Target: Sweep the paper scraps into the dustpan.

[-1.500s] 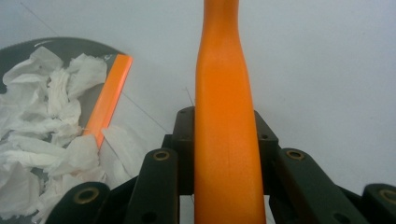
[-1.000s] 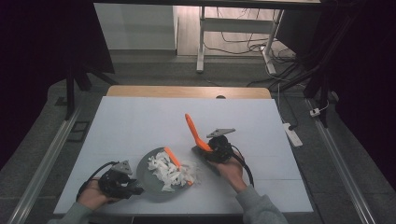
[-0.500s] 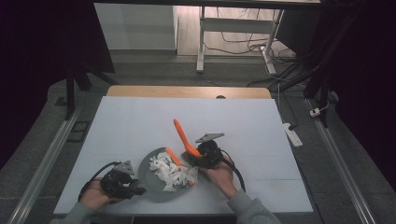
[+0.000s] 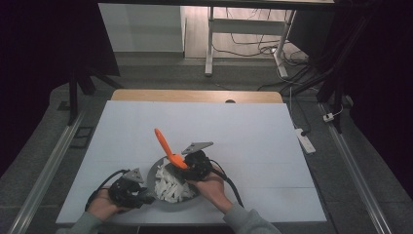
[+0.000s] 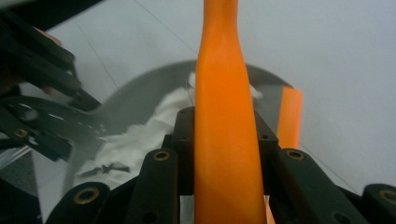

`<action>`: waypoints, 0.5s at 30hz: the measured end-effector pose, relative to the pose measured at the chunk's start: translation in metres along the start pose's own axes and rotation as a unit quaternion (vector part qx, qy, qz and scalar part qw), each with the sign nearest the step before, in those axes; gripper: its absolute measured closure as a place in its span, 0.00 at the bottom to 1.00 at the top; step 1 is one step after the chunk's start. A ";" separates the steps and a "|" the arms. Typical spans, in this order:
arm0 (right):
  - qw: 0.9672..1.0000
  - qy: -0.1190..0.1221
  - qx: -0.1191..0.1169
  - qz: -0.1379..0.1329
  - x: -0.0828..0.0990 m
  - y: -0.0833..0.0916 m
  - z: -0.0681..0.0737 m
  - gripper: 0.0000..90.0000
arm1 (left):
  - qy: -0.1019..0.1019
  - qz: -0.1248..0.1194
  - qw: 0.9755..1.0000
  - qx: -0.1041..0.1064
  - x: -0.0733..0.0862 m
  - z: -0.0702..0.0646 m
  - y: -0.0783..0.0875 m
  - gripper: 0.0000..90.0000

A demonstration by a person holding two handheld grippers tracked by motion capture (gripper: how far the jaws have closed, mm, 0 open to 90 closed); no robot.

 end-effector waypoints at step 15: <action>0.999 -0.019 0.026 -0.038 -0.007 0.040 -0.028 0.78 | 0.000 -0.009 1.000 -0.002 0.003 0.001 -0.001 0.68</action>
Point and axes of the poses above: each handheld gripper's, and its own axes: y roughly backward along the jaws, x roughly out of its underside, z roughly to its left, the point moved 4 cm from there along -y, roughly forward along the jaws, and after that the axes turned 9 degrees about -y, right-handed, at the moved point
